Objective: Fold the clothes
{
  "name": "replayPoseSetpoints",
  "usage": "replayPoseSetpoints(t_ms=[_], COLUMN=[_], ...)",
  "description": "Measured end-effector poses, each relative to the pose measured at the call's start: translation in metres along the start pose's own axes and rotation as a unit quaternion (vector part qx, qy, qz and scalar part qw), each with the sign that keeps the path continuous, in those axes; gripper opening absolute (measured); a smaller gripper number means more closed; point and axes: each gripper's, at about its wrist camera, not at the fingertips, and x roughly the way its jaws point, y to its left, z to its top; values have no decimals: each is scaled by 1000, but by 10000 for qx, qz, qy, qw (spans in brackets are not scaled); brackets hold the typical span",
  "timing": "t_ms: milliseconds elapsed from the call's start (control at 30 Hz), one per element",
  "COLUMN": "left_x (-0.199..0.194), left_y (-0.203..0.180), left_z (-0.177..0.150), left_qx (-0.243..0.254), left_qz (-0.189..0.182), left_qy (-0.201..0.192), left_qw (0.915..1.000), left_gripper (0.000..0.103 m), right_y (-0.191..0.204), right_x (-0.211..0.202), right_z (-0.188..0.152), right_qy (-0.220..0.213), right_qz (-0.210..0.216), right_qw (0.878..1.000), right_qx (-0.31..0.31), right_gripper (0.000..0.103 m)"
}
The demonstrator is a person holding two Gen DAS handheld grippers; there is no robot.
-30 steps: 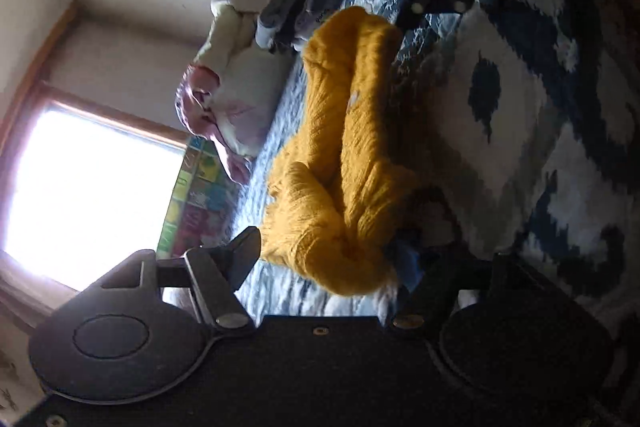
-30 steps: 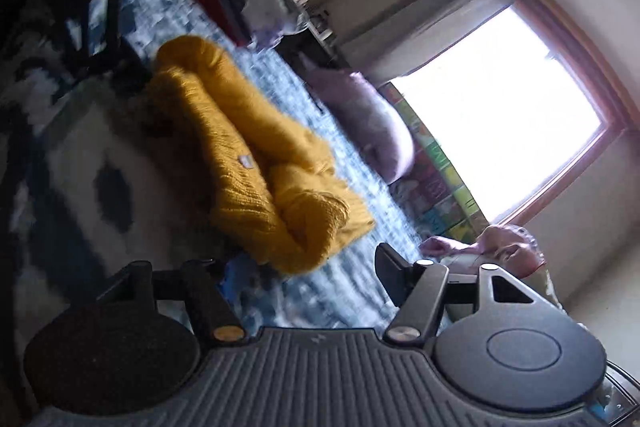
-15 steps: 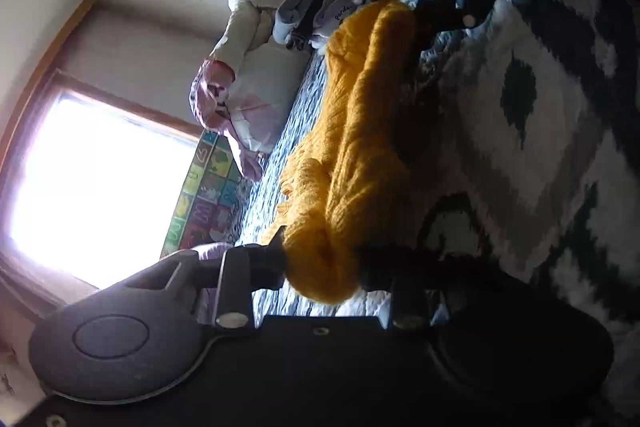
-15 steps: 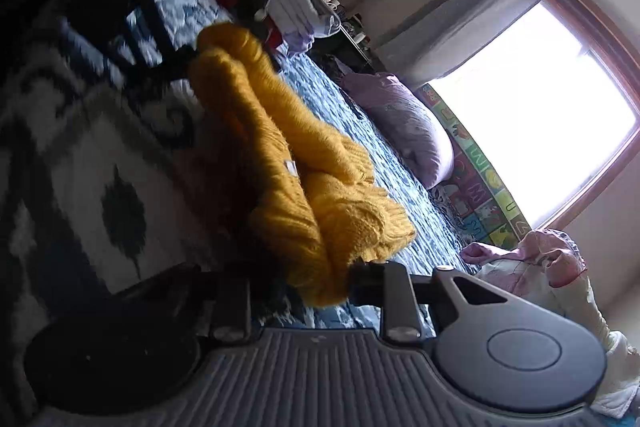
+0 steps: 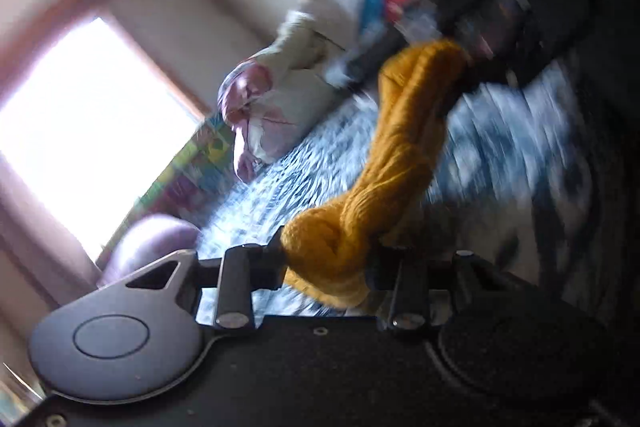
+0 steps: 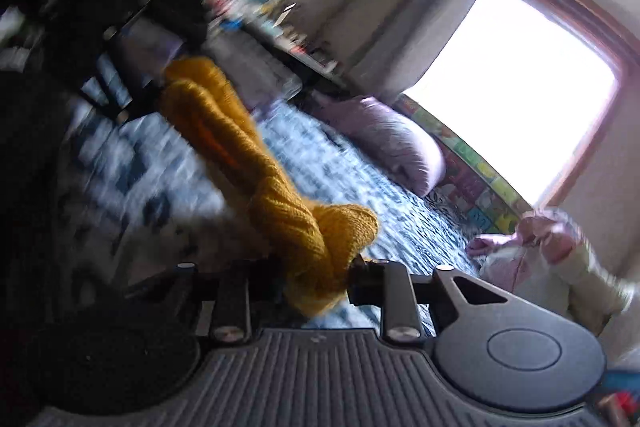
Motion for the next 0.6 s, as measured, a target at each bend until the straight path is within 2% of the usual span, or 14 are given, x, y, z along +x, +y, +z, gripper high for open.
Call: replayPoseSetpoints(t_ms=[67,100,167,267,400,467,600], left_x=[13,23,41,67,111,136,170], left_y=[25,37,57,75,101,116,135], left_z=[3,1,-6,-15,-20,-28,-58], left_qx=[-891,-1372,-2267,-3087,-3785,-4221,-5058], left_qz=[-96,-170,-307,-576,-804,-954,-1240], left_qy=[-130,-178,-256,-350,-342,-311,-236], left_qw=[9959,9902,9731,9488,9215,9010,8533], left_gripper=[36,35,35,35,34,34,34], right_y=[-26,-37,-56,-83,-113,-128,-151], right_x=[9,16,32,62,103,124,172], right_z=[7,8,7,1,-14,-23,-47], right_qy=[-134,-183,-235,-257,-318,-337,-231], right_qz=[0,9,22,101,304,425,682], right_qw=[9976,9948,9878,9704,9459,9306,8958], right_qx=[683,998,1542,2399,3215,3619,4387], right_gripper=[31,31,31,32,31,29,28])
